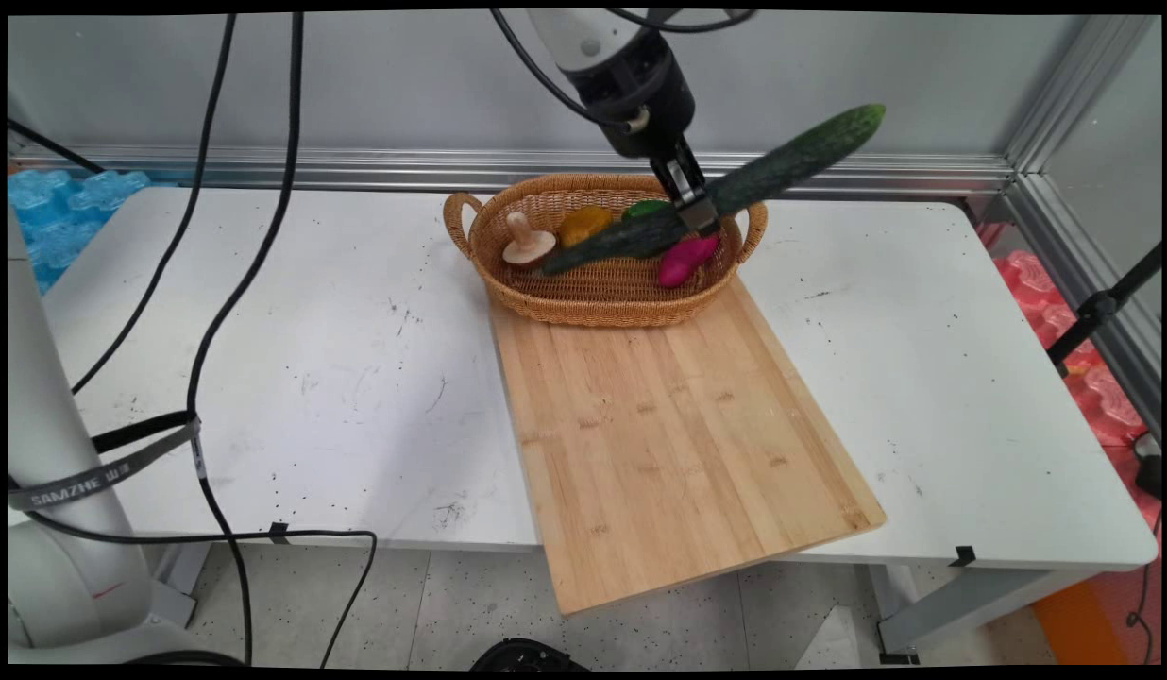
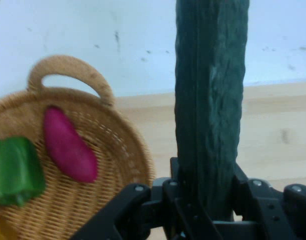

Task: Place the picked object on the cutting board

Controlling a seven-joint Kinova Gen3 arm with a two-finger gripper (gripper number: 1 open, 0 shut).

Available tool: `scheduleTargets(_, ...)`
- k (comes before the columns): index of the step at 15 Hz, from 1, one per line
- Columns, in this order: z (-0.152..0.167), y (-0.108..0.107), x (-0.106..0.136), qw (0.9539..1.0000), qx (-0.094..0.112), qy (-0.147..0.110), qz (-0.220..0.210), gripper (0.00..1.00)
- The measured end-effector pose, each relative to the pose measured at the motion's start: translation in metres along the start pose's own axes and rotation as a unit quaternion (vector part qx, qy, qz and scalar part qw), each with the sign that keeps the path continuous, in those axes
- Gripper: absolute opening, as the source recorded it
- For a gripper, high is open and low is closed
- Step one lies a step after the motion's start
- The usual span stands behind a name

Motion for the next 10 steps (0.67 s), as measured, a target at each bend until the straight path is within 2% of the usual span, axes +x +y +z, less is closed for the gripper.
scheduleTargets(6,0.012,0.051,0.005,0.9977,0.008,-0.021,-0.063,0.00)
scheduleTargets(10,0.027,0.071,0.006,0.9947,0.017,-0.037,-0.094,0.00)
